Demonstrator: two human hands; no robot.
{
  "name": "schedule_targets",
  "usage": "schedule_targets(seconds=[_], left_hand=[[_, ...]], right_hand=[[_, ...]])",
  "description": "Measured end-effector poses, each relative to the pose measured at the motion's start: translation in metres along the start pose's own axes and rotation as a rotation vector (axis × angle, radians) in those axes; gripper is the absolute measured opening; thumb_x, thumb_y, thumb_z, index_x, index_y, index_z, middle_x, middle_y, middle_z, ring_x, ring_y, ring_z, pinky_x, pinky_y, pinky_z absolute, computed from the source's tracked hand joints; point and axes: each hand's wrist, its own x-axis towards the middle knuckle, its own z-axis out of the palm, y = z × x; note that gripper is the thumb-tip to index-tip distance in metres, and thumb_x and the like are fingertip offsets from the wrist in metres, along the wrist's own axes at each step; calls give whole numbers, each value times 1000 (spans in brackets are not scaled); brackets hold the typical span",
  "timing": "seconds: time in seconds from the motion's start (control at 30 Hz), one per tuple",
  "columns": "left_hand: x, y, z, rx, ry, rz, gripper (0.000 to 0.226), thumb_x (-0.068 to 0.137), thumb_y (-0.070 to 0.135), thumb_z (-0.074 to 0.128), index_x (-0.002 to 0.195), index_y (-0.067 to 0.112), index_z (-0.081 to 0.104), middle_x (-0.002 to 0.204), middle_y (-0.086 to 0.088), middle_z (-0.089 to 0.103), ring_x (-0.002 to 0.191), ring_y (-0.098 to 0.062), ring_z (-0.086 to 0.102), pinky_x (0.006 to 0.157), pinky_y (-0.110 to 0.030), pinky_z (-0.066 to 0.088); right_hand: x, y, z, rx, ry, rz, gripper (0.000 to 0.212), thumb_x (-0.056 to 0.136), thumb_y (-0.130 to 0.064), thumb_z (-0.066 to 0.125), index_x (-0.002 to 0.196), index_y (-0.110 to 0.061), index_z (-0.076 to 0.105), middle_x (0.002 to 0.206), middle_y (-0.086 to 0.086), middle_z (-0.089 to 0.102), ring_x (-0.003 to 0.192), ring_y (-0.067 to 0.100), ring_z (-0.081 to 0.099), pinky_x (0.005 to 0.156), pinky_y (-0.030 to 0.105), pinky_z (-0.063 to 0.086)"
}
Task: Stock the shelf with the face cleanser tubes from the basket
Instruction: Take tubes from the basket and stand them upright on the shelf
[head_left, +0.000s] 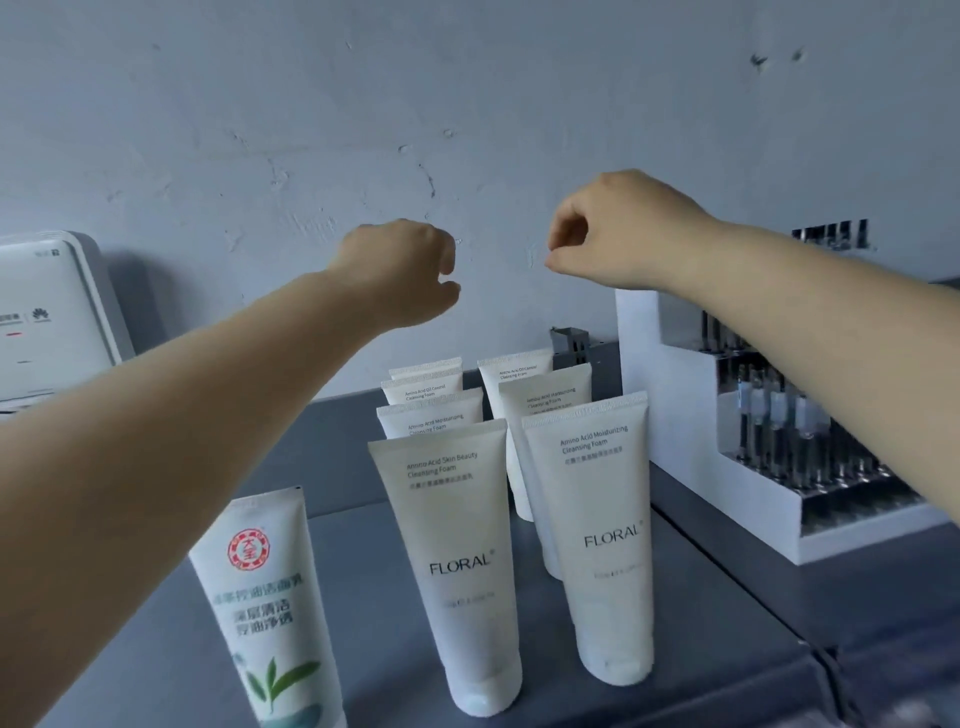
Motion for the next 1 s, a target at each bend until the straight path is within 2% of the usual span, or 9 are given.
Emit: schedule_targets(seconds=[0.2,0.37,0.47,0.57,0.63,0.7,0.77,1.0], left_hand=[[-41,26,-31,-75,171,150,29,90,30,51,114,16,58,106,-4,63,98,-27,57,70,-29,35],[-79,69,-41,-145,216,327,32,90,30,49,117,14,57,107,-5,60,97,-28,56,69,-29,32],[-96,97,-41,-142,213,400,34,90,32,48,117,13,56,109,-6,60,101,-29,55,75,-32,35],[-113,129,-38,-155,217,467,36,90,33,45,119,13,54,114,-6,58,106,-29,52,85,-36,37],[-122,154,-36,-156,220,529,38,90,35,44,122,14,52,116,-6,56,109,-28,51,89,-35,36],[-131,183,-36,-172,196,585,41,90,37,44,124,15,48,119,-6,53,112,-28,48,93,-36,35],[-138,213,-34,-193,146,625,46,90,39,44,128,15,45,124,-6,51,117,-28,45,96,-37,33],[-171,329,-13,-294,-10,751,49,87,43,47,127,14,43,124,-7,50,116,-30,45,92,-38,34]], right_hand=[[-59,-20,-27,-249,87,-18,18,85,-28,53,96,-22,66,93,-5,59,88,18,46,71,28,36],[-118,-21,-48,-400,26,6,23,87,-27,51,104,-18,63,102,1,62,87,21,47,67,29,33],[-150,-13,-57,-536,-19,17,20,86,-29,50,92,-13,61,92,4,62,88,27,57,55,26,28],[-183,-3,-61,-615,-87,26,18,87,-30,48,80,-14,47,82,0,51,87,26,56,50,24,20],[-206,5,-66,-639,-140,55,16,88,-32,47,88,-16,50,92,2,54,95,27,55,56,27,28],[-229,17,-73,-678,-195,100,29,88,-35,47,109,-16,53,108,4,56,105,27,51,70,34,37],[-253,30,-83,-697,-256,157,39,89,-36,47,122,-14,47,116,6,53,110,28,47,78,36,38],[-354,85,-114,-720,-372,355,43,88,-38,49,122,-14,41,119,7,49,115,29,45,87,39,38]])
